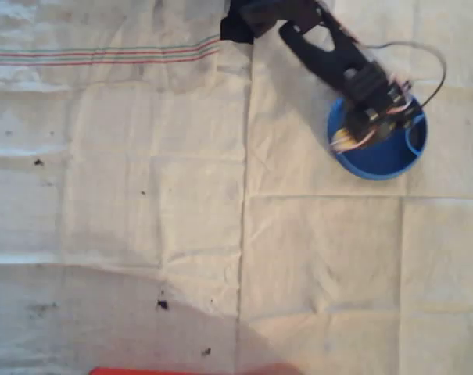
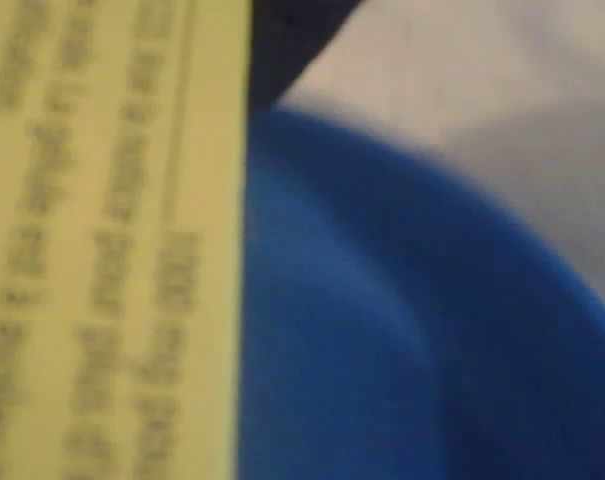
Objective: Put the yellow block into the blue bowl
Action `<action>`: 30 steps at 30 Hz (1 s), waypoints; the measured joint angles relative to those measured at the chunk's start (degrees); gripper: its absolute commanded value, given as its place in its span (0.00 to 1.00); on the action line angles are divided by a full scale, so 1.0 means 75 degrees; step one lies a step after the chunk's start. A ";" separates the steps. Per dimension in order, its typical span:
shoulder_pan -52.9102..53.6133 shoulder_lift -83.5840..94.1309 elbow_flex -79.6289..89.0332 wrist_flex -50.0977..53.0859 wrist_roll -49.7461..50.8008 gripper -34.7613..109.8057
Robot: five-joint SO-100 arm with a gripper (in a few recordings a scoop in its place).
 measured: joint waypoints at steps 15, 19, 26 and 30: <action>-0.0176 -0.0656 0.0000 -0.0223 0.0000 0.25; -0.0223 -0.0738 0.0000 -0.0258 0.0000 0.30; -0.0211 -0.0738 -0.0047 -0.0258 0.0000 0.45; -0.0211 -0.0727 -0.0047 -0.0258 0.0000 0.41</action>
